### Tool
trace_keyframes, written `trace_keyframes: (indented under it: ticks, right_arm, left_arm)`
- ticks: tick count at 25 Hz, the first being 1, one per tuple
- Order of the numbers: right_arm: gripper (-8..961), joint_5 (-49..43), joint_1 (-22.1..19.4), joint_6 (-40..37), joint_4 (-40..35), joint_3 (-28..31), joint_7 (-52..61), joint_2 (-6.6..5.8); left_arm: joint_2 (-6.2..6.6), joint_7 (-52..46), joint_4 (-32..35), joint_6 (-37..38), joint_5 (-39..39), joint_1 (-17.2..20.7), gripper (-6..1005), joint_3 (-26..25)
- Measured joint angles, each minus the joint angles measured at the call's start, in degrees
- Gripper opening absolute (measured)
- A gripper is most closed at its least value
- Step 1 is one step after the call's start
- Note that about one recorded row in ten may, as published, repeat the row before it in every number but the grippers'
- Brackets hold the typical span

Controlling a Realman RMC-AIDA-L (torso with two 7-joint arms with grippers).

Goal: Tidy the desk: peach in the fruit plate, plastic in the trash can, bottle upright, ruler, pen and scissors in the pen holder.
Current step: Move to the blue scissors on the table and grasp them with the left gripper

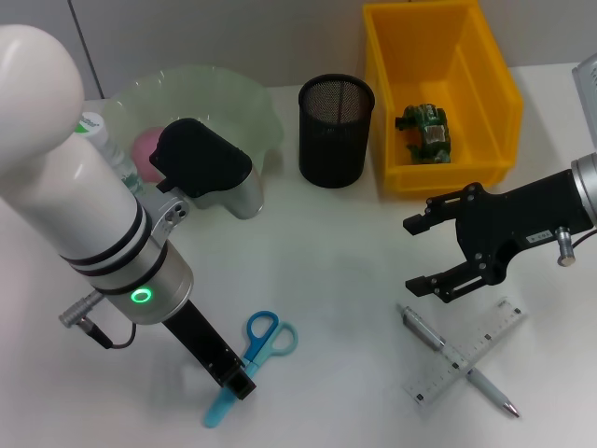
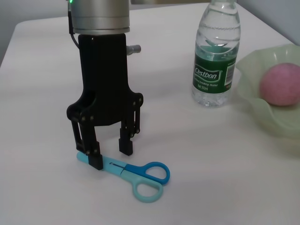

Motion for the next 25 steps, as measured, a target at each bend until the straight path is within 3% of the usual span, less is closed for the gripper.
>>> trace_keyframes:
  ticks: [15, 25]
  right_arm:
    - [818, 0.1, 0.0, 0.1, 0.0, 0.0, -0.3, 0.0]
    - [818, 0.1, 0.2, 0.3, 0.0, 0.0, -1.3, 0.0]
  left_arm:
    - [-0.01, -1.4, 2.3, 2.4, 0.2, -1.2, 479, 0.8]
    - [-0.01, -8.9, 4.7, 7.3, 3.6, -5.7, 480, 4.1]
